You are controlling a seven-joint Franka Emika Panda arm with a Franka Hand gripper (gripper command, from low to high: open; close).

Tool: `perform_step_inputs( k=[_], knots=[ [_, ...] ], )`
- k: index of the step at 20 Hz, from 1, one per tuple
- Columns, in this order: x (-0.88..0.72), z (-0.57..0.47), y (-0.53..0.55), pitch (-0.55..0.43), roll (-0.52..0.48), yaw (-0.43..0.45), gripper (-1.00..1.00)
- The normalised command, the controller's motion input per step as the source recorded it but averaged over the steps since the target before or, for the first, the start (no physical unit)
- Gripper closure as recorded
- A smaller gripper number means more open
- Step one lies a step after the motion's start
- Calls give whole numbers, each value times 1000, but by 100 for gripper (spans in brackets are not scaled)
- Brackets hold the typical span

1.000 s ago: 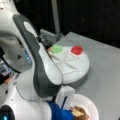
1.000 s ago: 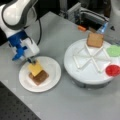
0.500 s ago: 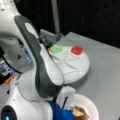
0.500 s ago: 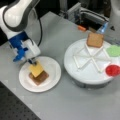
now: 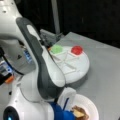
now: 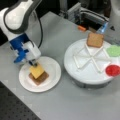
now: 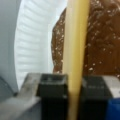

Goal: Ingredient selection for cheeseburger or sandwich

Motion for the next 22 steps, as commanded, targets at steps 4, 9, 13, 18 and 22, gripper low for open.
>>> perform_step_inputs(
  k=[4,9,13,18,22],
  knots=[
    [-95,-106,149,-84,-98,-71,100],
    [-105,-62,115,-93,-89,-57,100],
    [-120,-43,88,-97,-95,-45,100],
    [-115,-72,56,-106,-95,-34,100],
    [-122,-63,49,-92,-95,-31,-100]
  ],
)
